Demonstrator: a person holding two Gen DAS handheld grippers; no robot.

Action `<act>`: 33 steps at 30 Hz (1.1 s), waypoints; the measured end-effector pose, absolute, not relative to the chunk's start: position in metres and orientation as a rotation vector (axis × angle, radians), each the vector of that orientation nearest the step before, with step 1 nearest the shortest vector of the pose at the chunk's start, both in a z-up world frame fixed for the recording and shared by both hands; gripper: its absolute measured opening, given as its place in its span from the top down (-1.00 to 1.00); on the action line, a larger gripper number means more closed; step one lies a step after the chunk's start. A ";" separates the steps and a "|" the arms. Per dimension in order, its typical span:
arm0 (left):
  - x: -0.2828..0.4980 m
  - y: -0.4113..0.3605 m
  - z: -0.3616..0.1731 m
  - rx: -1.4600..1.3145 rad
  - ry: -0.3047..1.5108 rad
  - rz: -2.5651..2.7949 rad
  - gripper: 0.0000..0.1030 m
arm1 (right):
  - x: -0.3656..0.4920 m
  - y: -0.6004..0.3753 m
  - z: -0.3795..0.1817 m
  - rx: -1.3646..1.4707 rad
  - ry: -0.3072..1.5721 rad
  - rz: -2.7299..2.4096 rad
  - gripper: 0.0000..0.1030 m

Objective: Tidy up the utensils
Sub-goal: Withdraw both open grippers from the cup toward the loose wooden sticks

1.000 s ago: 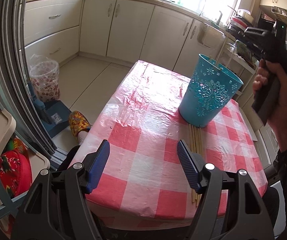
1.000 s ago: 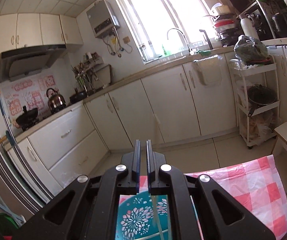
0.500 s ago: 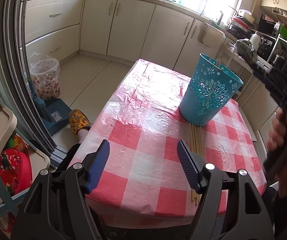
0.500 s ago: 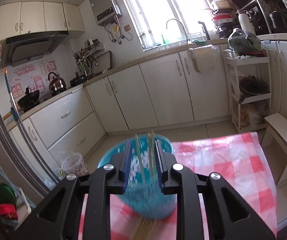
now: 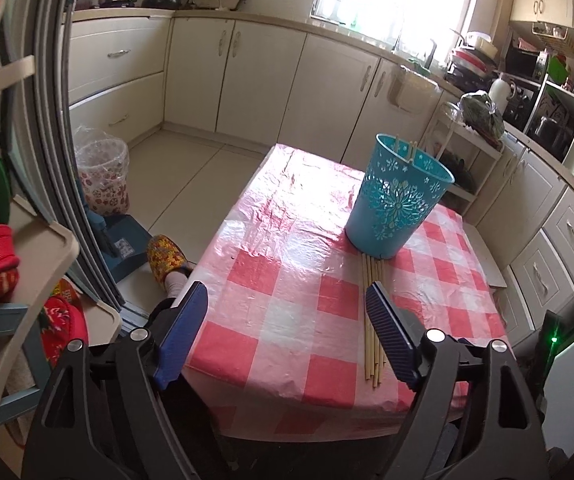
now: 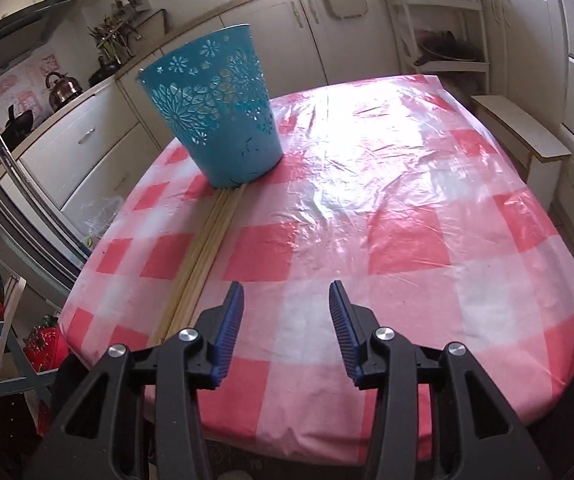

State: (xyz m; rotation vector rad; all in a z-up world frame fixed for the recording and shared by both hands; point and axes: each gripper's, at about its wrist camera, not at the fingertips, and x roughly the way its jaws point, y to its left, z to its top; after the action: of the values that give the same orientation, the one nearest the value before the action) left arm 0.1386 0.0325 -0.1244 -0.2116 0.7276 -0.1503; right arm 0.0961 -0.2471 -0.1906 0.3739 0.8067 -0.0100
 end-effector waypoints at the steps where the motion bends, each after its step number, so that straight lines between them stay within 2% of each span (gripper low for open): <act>1: 0.134 0.035 -0.121 -0.216 0.721 -0.149 -0.52 | 0.096 -0.246 -0.187 0.378 0.803 -0.012 -0.01; 12: 0.102 0.069 -0.099 -0.259 0.662 -0.126 -0.64 | 0.088 -0.200 -0.183 0.300 0.816 0.062 -0.05; 16: 0.101 0.081 -0.104 -0.290 0.676 -0.109 -0.65 | 0.089 -0.192 -0.183 0.284 0.816 0.067 -0.10; 33: 0.112 0.077 -0.123 -0.259 0.733 -0.090 -0.65 | 0.104 -0.201 -0.191 0.281 0.813 0.025 -0.11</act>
State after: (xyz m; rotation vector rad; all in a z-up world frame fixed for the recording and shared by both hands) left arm 0.1122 0.0771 -0.1230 -0.2588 0.7335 -0.0899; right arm 0.1035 -0.2006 -0.1909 0.2812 0.8126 0.0247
